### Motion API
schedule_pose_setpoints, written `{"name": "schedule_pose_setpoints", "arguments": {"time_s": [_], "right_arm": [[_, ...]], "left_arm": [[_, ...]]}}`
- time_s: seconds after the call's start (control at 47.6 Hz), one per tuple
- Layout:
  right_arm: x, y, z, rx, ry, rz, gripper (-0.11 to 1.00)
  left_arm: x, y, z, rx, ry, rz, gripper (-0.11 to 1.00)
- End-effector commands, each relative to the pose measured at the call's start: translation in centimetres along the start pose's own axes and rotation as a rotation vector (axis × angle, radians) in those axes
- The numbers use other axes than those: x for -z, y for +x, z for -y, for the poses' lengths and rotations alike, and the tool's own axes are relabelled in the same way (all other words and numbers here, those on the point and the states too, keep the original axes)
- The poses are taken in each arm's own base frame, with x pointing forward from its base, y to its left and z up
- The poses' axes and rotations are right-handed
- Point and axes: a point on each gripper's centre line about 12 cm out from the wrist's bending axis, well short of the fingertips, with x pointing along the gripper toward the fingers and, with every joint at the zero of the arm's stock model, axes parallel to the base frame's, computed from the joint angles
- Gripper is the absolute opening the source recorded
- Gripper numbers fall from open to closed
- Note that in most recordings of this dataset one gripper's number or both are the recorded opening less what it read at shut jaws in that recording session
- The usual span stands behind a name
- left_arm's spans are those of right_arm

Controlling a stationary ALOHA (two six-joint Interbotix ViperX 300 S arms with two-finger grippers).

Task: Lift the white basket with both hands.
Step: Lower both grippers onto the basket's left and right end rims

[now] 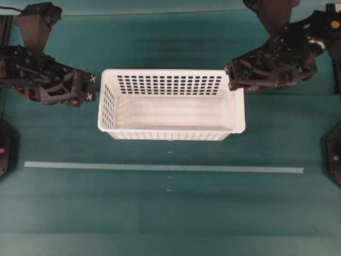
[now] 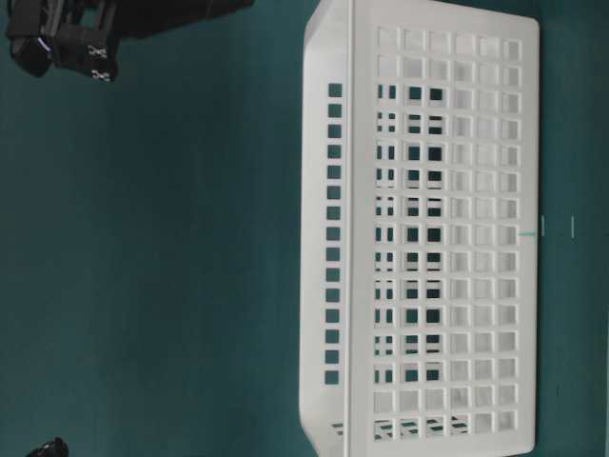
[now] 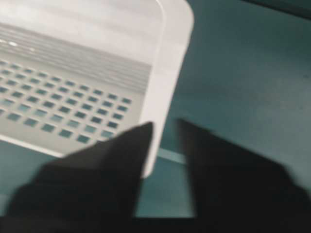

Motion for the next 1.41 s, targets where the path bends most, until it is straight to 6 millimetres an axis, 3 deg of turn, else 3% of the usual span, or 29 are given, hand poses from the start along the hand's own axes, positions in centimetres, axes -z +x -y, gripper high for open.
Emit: {"name": "schedule_pose_setpoints", "arguments": {"time_s": [0.0,0.105,0.21,0.567,0.903,1.155,1.386], "right_arm": [[0.1,0.4,0.0,0.004,0.022,-0.006,0.55],[0.2,1.5,0.6,0.031,0.094,-0.016,0.83],[0.1,2.2,0.5,0.003,0.146,0.004,0.98],[0.1,3.5,0.4,-0.016,0.177,0.013,0.96],[-0.1,6.1,-0.4,-0.013,0.18,0.017,0.96],[0.8,9.1,-0.5,0.064,0.183,-0.019,0.96],[0.9,10.2,-0.5,0.088,0.194,0.005,0.96]], "left_arm": [[-0.3,-0.2,0.5,0.013,-0.011,0.009,0.63],[-0.3,0.4,0.4,-0.001,-0.047,0.001,0.9],[-0.3,0.9,0.5,-0.007,-0.076,0.0,0.99],[-1.1,2.5,-0.3,-0.05,-0.125,0.002,0.96],[-1.2,6.5,-1.6,-0.167,-0.133,-0.038,0.96],[-1.0,8.5,-2.1,-0.191,-0.126,-0.051,0.96],[-0.8,10.1,-2.5,-0.204,-0.133,-0.057,0.96]]}}
